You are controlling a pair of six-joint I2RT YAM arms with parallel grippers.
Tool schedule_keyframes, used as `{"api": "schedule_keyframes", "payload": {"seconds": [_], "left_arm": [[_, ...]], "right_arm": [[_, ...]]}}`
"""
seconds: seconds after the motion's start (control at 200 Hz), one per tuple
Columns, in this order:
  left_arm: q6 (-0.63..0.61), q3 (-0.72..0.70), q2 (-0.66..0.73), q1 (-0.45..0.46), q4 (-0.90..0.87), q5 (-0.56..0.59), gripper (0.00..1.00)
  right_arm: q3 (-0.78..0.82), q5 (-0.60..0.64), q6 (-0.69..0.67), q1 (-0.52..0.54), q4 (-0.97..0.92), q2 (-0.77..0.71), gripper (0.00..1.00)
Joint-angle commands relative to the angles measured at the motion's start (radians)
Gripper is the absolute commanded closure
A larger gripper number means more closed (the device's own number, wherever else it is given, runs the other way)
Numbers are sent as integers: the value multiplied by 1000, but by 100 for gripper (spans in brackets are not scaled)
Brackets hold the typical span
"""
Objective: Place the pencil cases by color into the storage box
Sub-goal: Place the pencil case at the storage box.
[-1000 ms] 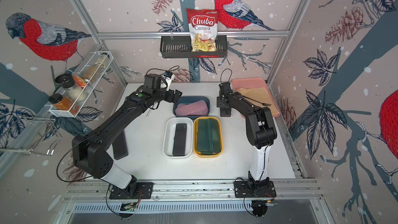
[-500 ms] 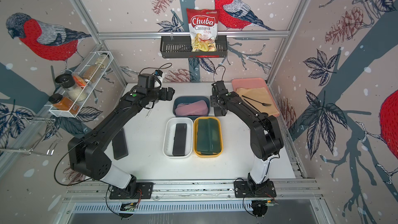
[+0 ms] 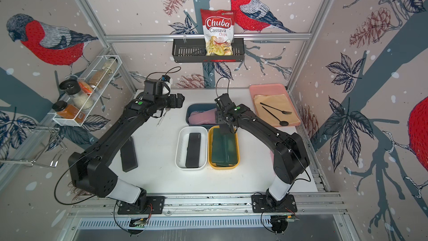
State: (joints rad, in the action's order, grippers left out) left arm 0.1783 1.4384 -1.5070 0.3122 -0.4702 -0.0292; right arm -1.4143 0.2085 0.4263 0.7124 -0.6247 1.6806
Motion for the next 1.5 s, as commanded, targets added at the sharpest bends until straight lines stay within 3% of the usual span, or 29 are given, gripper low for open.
{"api": "schedule_keyframes", "payload": {"seconds": [0.0, 0.55, 0.946, 1.491], "left_arm": [[19, -10, 18, -5, -15, 23, 6], [88, -55, 86, -12, -64, 77, 5], [200, -88, 131, -14, -105, 95, 6], [255, -123, 177, -16, -160, 90, 5]], "right_arm": [[1, 0, 78, 43, -47, -17, 40], [17, -56, 196, 206, -83, -33, 40], [-21, -184, 274, 259, -107, 9, 41], [-85, -87, 387, 361, -72, 127, 40]]}}
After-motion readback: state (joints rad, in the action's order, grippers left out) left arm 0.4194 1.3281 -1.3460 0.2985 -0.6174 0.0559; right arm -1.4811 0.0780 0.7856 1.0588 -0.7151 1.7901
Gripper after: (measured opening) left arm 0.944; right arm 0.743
